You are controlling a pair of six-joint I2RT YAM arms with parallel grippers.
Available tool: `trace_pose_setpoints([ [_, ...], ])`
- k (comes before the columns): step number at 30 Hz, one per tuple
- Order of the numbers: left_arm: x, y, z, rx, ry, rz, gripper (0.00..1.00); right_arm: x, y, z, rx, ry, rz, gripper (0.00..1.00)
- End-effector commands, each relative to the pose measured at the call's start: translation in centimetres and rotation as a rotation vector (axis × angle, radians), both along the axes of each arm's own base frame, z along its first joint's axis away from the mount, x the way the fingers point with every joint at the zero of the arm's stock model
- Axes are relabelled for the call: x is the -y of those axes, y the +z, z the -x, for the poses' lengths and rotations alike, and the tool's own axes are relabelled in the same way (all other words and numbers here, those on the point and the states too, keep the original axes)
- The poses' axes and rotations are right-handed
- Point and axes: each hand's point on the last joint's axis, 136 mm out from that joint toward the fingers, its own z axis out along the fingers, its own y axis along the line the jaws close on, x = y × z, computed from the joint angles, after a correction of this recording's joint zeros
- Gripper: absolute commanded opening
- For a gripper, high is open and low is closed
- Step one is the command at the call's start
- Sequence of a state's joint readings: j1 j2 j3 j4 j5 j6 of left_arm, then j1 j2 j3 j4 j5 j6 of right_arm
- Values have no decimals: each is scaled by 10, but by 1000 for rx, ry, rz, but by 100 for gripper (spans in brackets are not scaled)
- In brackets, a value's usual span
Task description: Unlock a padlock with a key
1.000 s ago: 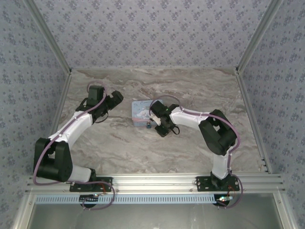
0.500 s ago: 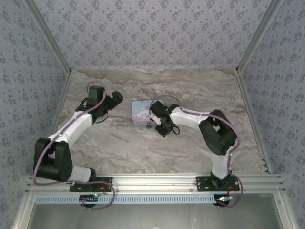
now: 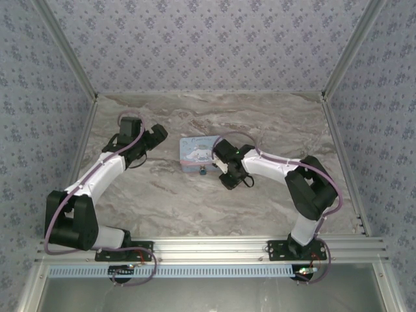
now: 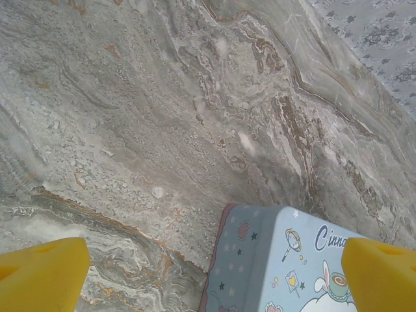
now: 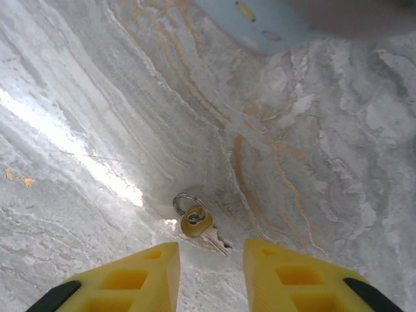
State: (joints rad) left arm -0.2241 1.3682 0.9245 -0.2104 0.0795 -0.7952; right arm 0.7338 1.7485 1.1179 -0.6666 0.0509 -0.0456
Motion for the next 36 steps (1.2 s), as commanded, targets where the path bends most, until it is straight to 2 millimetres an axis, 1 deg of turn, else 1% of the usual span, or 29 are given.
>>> trace_pose_setpoints([
  [1,-4,18,-2,44,7,-14,99,1,-7,4,-23,22,24,35],
  [4,-4,18,-1,42,6,-14,99,-5,-10,-1,-23,43,30,38],
  [8,-6,19,0,44,9,-18,100,-8,-14,-5,-23,65,48,39],
  [12,-7,20,0,45,13,-25,100,-10,-20,-4,-33,85,60,39],
  [13,-7,20,0,45,14,-24,99,-17,-14,-10,-16,88,40,39],
  [14,-7,21,0,47,15,-23,100,-19,-13,-11,-16,88,38,39],
  [19,-8,21,0,45,14,-28,100,-18,-19,-7,-32,93,48,39],
  [22,-8,20,0,45,15,-30,99,-20,-17,-9,-16,100,34,39],
  [23,-8,20,0,45,15,-30,99,-13,-25,-2,-36,103,52,39],
  [25,-8,21,0,46,15,-29,99,-12,-26,0,-36,112,54,38],
  [27,-8,21,0,46,15,-29,99,-11,-24,0,-16,117,49,38],
  [32,-9,21,1,47,18,-33,99,-17,-3,-4,73,107,-47,40],
  [36,-9,23,1,50,18,-32,99,-11,-3,-4,66,108,-26,40],
])
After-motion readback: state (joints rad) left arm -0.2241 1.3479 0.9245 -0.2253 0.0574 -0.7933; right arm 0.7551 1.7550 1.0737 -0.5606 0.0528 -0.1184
